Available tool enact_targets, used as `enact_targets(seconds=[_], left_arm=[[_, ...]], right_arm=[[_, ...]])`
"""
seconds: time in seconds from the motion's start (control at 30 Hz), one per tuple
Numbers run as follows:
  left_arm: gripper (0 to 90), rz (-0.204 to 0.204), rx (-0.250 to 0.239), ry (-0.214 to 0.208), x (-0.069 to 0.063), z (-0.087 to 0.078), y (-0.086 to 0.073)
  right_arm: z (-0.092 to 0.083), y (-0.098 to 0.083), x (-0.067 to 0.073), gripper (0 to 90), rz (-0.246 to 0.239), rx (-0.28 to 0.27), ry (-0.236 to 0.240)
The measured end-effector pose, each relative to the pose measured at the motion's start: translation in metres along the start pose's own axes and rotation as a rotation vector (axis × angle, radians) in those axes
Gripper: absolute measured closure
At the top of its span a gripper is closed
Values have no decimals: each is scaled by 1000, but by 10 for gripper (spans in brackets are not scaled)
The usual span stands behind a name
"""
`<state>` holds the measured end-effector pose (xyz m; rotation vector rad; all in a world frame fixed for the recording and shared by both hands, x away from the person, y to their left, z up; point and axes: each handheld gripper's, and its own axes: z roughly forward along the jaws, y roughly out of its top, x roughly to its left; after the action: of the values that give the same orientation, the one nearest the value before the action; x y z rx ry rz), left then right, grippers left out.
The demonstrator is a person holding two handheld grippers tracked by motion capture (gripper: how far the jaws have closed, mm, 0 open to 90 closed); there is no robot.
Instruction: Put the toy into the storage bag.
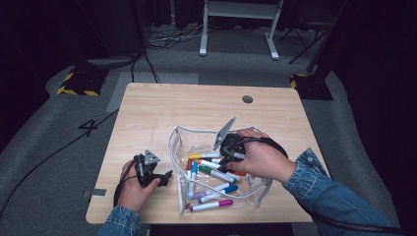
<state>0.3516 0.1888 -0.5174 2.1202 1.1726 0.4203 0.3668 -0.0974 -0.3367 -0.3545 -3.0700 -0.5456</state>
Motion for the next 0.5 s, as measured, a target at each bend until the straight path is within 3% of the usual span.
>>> enact_targets(seconds=[0.17, 0.23, 0.37, 0.5], left_arm=[[121, 0, 0, 0, 0, 0, 0], [121, 2, 0, 2, 0, 0, 0], [121, 1, 0, 1, 0, 0, 0], [121, 3, 0, 0, 0, 0, 0]], right_arm=[[20, 5, 5, 770, -33, 48, 27], [25, 5, 7, 699, -47, 59, 52], [22, 6, 10, 533, -44, -20, 48], [-1, 3, 3, 516, -15, -125, -2]])
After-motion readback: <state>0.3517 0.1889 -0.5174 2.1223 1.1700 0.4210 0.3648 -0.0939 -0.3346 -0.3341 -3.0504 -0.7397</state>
